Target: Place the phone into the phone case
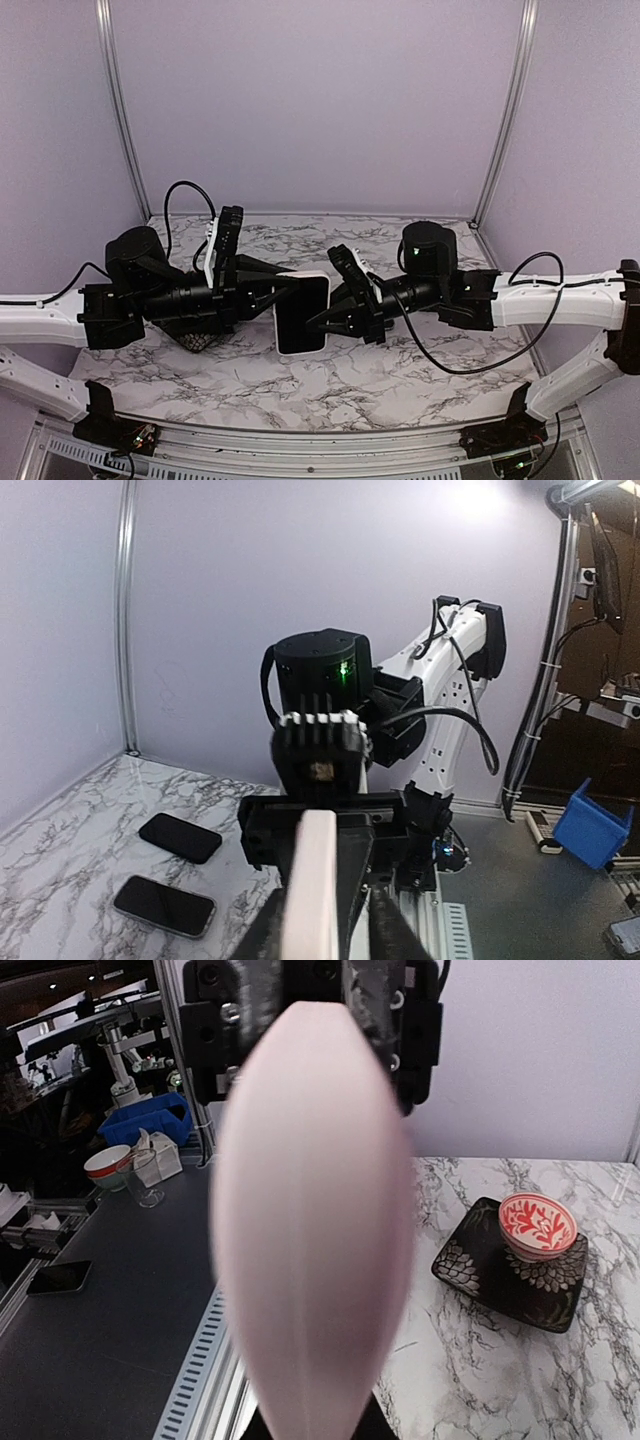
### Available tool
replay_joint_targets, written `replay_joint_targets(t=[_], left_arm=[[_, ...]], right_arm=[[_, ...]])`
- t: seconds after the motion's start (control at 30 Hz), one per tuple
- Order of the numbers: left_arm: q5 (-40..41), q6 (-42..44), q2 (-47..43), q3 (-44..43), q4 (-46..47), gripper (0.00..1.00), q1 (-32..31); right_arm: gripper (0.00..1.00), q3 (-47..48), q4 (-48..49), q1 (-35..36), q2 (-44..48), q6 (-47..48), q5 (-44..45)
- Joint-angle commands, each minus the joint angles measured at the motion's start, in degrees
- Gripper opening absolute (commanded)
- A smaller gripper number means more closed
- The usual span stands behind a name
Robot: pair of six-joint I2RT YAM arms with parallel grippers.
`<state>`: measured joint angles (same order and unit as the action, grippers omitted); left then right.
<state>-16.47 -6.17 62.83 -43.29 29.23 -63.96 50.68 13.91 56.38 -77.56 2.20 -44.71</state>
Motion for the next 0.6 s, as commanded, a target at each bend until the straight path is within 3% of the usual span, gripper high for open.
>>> replay_joint_targets(t=[0.0, 0.3, 0.33, 0.37, 0.4, 0.43, 0.57], left_arm=[[2.0, 1.96, 0.6, -3.18, 0.7, 0.0, 0.07], [6.62, 2.97, -2.21, 0.02, -0.79, 0.0, 0.07], [6.85, 2.9, -2.33, -0.1, -1.19, 0.24, 0.07], [7.91, 2.91, -2.54, -0.27, -1.6, 0.68, 0.07], [10.16, 3.11, -2.87, -0.37, -2.16, 0.88, 0.11], [14.33, 3.56, -3.49, -0.48, -3.1, 0.97, 0.07], [41.06, 2.36, -2.28, -5.48, -16.67, 0.99, 2.08]], right_arm=[[0.0, 4.57, -0.33, 0.4, -0.31, 1.86, -1.25], [0.0, 3.71, -2.37, -0.16, 1.71, 2.65, 2.74], [0.0, 3.54, -2.0, -0.4, 1.93, 2.21, 2.75], [0.0, 3.35, -1.74, -0.77, 1.97, 1.3, 3.19], [0.0, 3.41, -1.81, -1.39, 1.79, 0.03, 4.55], [0.0, 3.75, -2.6, -2.31, 1.19, -1.5, 6.95], [0.0, 6.19, -10.13, -10.72, -4.25, -14.39, 13.52]])
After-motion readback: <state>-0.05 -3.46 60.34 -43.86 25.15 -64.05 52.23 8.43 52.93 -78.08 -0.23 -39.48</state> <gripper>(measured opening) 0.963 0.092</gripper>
